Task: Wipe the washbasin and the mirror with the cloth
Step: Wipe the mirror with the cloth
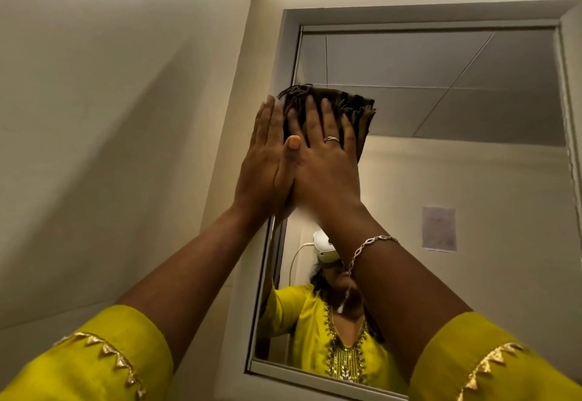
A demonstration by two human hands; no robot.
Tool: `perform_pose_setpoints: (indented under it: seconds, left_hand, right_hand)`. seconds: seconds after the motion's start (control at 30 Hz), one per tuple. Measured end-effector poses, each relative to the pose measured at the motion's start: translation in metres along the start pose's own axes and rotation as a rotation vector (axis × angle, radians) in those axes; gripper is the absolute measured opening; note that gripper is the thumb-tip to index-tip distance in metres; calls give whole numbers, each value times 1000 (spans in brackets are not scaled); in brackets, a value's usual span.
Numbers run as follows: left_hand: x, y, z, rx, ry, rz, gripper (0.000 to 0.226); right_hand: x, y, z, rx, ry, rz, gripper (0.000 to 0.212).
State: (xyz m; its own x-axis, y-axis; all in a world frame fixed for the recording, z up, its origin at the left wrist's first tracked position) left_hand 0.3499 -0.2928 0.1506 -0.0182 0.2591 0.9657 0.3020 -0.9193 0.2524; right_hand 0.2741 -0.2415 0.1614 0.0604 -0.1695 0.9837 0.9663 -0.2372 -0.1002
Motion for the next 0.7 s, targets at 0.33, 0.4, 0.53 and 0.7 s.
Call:
perform_pose_setpoints:
  seconds: [0.33,0.4,0.53,0.7]
  left_hand:
    - [1,0,-1,193,81,-37,95]
    - [0,-1,-2,232,101,-38,95]
    - [0,-4,-1,291,140,-43,98]
    - [1,-12,0,342,177,-44,112]
  right_hand:
    - [-13,-32,2,58,-52,78,61]
    - [-16,-42,3,51,-59,78,61]
    - [-21,-65,9,28,-61,78,58]
    - [-26,-92,14,5,-77,73,57]
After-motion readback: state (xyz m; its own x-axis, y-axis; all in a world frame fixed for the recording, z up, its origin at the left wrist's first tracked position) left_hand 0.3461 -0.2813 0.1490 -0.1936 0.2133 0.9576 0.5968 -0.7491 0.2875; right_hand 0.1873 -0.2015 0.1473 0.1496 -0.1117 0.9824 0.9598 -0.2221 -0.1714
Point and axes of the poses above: each hand's wrist, its own x-axis towards the middle knuckle, its own z-axis out of the back of the hand, y = z × x, the point moved 2 cm from there along x, towards the middle knuckle, and after that the axes turned 13 degrees about -z, right-handed, at the moved point
